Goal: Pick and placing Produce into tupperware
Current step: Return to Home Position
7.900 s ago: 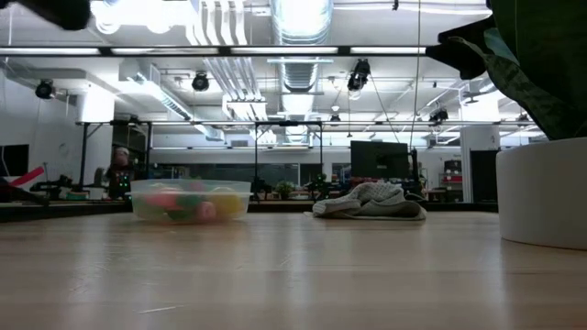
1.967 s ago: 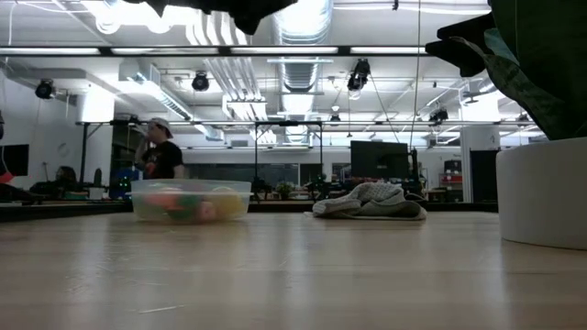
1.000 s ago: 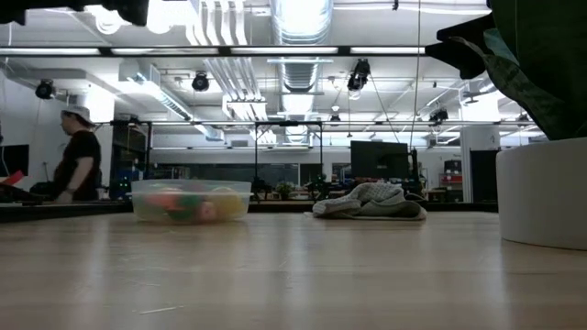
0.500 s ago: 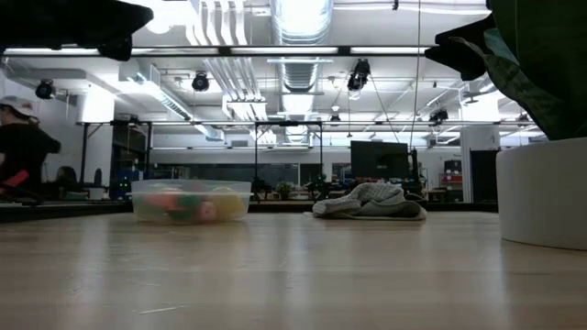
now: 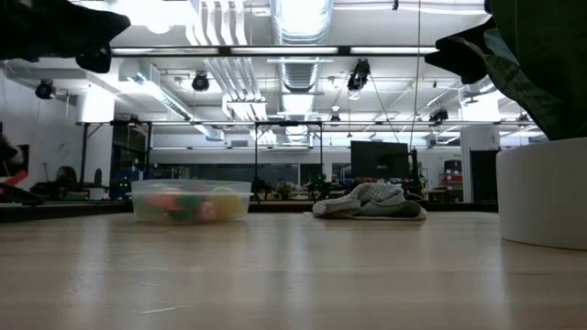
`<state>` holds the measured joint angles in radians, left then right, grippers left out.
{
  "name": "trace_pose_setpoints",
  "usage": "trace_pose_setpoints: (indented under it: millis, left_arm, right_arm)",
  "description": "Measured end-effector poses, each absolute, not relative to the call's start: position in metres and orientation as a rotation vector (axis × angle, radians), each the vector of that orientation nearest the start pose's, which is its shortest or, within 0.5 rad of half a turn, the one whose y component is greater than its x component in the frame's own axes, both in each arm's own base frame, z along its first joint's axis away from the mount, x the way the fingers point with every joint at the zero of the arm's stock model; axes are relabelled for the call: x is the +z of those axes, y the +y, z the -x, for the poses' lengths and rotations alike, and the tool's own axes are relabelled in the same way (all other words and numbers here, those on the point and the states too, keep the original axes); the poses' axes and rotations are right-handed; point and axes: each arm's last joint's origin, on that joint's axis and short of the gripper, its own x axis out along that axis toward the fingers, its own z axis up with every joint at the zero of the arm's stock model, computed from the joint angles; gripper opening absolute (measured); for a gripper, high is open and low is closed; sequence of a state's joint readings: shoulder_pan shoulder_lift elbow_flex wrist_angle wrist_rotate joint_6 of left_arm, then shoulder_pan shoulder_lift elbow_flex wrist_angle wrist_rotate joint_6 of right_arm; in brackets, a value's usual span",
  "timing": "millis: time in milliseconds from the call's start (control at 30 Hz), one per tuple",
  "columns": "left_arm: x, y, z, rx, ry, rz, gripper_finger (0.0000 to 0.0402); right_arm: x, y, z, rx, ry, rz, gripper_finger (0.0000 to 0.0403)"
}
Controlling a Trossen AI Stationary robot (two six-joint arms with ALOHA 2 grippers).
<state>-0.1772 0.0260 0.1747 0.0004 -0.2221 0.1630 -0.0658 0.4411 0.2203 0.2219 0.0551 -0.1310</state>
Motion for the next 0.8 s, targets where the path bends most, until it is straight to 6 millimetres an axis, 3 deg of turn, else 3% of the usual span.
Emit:
trace_pose_setpoints:
  millis: [333,800]
  left_arm:
    - [0.181,-0.011,-0.097,0.048,-0.152,-0.068,0.0]
    - [0.173,-0.001,-0.099,0.198,-0.053,-0.092,0.0]
  right_arm:
    - [0.22,-0.01,-0.13,-0.121,0.014,0.131,0.0242]
    - [0.221,-0.01,-0.13,-0.121,0.011,0.131,0.0242]
